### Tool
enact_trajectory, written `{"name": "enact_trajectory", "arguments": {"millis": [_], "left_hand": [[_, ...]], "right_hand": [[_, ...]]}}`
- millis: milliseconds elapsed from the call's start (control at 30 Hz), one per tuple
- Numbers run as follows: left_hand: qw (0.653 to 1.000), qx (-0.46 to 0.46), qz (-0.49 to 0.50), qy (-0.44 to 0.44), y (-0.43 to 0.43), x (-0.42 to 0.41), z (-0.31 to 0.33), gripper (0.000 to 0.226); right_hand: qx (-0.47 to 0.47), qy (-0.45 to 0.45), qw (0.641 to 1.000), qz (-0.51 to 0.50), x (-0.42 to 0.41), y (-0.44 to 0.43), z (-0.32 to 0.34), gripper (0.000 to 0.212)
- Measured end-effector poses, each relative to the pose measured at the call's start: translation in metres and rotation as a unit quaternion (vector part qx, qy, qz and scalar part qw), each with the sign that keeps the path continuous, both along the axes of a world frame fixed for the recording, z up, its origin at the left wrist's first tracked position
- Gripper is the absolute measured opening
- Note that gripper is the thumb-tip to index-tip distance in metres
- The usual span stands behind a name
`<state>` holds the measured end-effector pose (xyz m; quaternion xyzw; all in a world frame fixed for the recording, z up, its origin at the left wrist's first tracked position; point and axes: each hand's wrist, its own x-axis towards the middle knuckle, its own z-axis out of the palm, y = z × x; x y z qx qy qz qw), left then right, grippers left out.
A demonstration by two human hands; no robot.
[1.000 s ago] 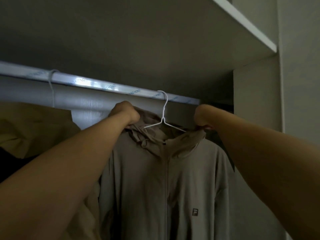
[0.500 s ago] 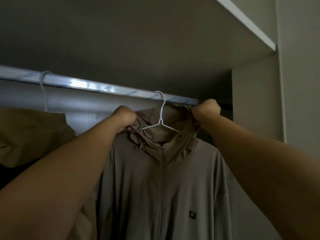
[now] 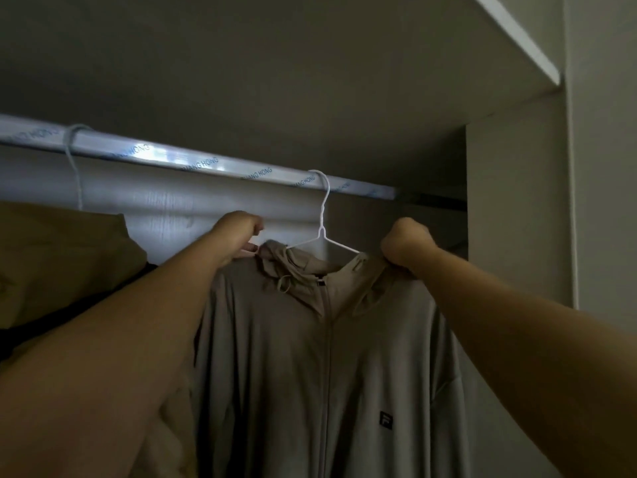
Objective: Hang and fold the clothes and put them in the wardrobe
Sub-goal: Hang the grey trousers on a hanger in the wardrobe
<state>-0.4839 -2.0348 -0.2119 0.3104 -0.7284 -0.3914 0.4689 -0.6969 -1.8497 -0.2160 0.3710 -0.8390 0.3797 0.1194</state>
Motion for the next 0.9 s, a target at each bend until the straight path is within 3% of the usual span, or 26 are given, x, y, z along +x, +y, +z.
{"name": "enact_trajectory", "arguments": {"millis": [133,200,333,600,800,900], "left_hand": [[0.995,-0.059,0.069,-0.032,-0.020,0.020,-0.040,0.034],[0.992,-0.066,0.096,-0.046,-0.027,0.023,-0.068,0.043],[0.985,-0.089,0.145,0.021,-0.035,0.023,-0.100,0.047],[0.978,-0.009,0.161,0.134,-0.045,0.024,-0.143,0.056],[0.981,0.030,0.176,0.077,-0.048,0.014,-0.168,0.052],[0.969,-0.031,0.247,0.003,-0.049,0.015,-0.146,0.039]], "right_hand": [[-0.129,0.106,0.983,-0.082,0.008,0.012,-0.050,0.043],[-0.149,0.169,0.966,-0.131,0.017,0.021,-0.070,0.056],[-0.125,0.150,0.973,-0.125,0.014,0.023,-0.092,0.070],[-0.107,0.190,0.967,-0.129,0.004,0.013,-0.081,0.063],[-0.095,0.273,0.951,-0.105,0.007,0.008,-0.072,0.060],[-0.090,0.257,0.959,-0.083,0.003,0.011,-0.068,0.065]]}}
